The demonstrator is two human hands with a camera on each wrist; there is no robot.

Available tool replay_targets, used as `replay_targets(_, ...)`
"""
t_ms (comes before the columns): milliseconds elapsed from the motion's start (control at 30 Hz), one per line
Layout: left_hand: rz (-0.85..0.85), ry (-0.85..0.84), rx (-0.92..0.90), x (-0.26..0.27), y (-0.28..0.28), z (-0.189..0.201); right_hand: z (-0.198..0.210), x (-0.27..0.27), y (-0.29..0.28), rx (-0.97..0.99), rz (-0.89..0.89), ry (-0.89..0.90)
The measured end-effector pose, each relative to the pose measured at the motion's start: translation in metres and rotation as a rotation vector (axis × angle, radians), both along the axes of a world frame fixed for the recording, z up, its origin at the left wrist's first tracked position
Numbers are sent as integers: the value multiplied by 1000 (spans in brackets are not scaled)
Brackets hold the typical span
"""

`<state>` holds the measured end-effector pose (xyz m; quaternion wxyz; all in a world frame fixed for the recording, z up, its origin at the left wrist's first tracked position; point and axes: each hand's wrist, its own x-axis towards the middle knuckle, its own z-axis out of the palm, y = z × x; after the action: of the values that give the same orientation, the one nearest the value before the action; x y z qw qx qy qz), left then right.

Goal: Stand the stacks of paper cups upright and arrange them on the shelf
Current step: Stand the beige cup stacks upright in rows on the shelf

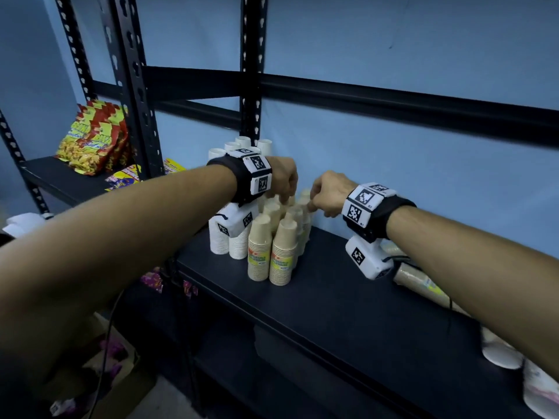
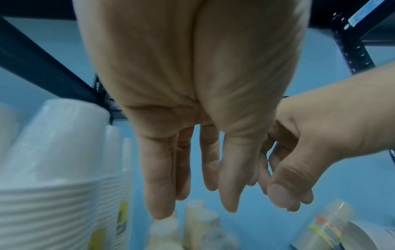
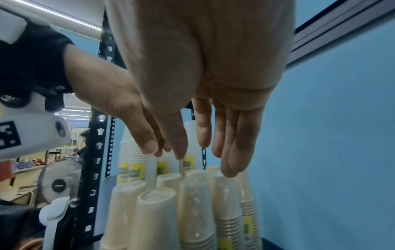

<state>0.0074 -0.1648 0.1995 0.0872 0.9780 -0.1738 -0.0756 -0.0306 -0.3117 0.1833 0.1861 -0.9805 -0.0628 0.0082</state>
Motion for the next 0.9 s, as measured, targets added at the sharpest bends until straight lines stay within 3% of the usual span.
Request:
replay_targets(367, -172, -70, -112, 9, -93, 21, 18, -8, -108, -91, -299, -51)
replay_targets(667, -353, -45, -184, 15, -177, -10, 1, -34, -195, -112, -499, -8)
replay_targets(900, -420, 23, -241, 29, -224, -47, -39, -51, -231, -93, -599, 66)
